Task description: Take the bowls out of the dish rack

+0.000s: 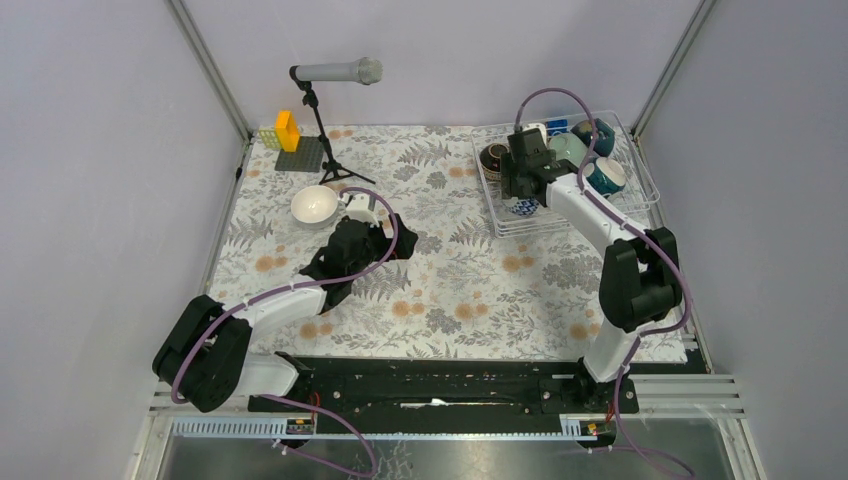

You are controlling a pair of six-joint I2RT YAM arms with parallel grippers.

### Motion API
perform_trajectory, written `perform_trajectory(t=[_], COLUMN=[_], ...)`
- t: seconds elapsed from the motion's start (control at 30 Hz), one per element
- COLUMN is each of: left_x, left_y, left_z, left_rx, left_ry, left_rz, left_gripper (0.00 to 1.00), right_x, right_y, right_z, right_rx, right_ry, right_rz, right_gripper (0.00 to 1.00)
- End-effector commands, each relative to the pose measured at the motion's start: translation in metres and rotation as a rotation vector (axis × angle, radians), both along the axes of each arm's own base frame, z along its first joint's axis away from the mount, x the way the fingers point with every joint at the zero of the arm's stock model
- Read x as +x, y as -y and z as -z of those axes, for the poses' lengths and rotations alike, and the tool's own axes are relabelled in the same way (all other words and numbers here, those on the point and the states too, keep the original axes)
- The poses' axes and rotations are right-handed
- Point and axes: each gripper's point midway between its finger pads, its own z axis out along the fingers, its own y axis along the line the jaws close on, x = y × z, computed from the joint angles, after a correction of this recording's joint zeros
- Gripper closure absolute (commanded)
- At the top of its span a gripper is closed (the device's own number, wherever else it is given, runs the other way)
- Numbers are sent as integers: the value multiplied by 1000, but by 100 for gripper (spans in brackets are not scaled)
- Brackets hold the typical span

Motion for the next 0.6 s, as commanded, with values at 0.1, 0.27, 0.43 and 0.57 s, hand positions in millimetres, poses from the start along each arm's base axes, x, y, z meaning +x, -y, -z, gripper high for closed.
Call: perform_trajectory(t=[0.1, 0.27, 0.43, 0.57], left_x=[9, 9, 8, 8], left_y=[4, 4, 3, 2], left_z=[-17, -18, -20, -21], left_rx=[-3, -2, -2, -6], left_ry=[49, 51, 56, 58], left_rz=[-9, -9, -13, -14], left_gripper=[1, 1, 1, 1], right_x=[8, 5, 2, 0], right_y=[23, 9, -11, -23], right_z=[-26, -22, -15, -13], right_rx=[-228, -233, -143, -87], right_ry=[61, 42, 14, -5], right_rz=[83, 34, -40, -81], right_gripper=[26, 11, 0, 0])
